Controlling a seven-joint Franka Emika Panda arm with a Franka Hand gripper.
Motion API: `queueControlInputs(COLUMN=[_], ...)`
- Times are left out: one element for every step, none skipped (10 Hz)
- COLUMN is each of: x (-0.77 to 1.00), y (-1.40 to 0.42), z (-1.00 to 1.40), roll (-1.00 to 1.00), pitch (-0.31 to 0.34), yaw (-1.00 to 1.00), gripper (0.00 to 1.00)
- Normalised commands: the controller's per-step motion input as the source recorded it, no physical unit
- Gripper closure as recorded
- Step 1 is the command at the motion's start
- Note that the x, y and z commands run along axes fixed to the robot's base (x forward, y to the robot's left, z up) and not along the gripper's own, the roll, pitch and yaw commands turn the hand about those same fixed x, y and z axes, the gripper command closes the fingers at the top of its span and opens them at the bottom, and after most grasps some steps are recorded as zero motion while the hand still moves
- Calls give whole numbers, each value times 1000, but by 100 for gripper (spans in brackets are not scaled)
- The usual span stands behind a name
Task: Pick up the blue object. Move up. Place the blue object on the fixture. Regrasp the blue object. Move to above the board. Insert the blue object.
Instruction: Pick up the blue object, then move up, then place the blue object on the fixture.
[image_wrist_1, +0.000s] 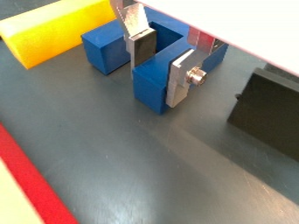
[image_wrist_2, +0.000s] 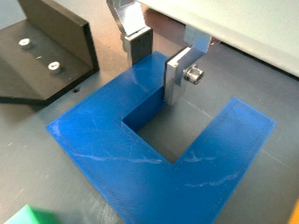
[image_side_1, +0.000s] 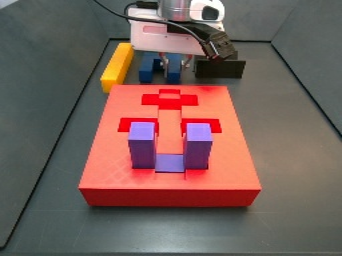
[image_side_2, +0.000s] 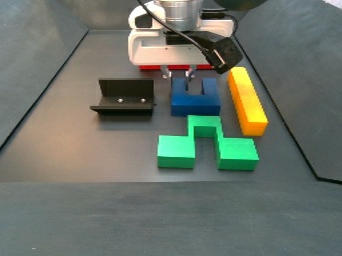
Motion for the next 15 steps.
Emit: queueControlInputs(x=[0, 0, 0, 0, 0, -60, -80, -35, -26, -14, -37, 0, 0, 189, 371], y=[0, 0, 0, 0, 0, 3, -1, 13, 0, 0, 0, 0, 11, 163, 220], z=[0, 0, 0, 0, 833, 787, 503, 227, -46, -46, -54, 0, 0, 406, 571], roll=[0, 0, 0, 0, 0, 5, -19, -45, 0, 0, 0, -23, -126, -434, -280], pitch=[0, 0, 0, 0, 0, 29, 20, -1, 0, 0, 0, 0, 0, -83, 20], yaw=[0, 0, 0, 0, 0, -42, -39, -24, 0, 0, 0, 0, 0, -351, -340], gripper=[100, 100, 100, 100, 100, 100, 100, 100, 100, 100, 100, 100, 100, 100, 100])
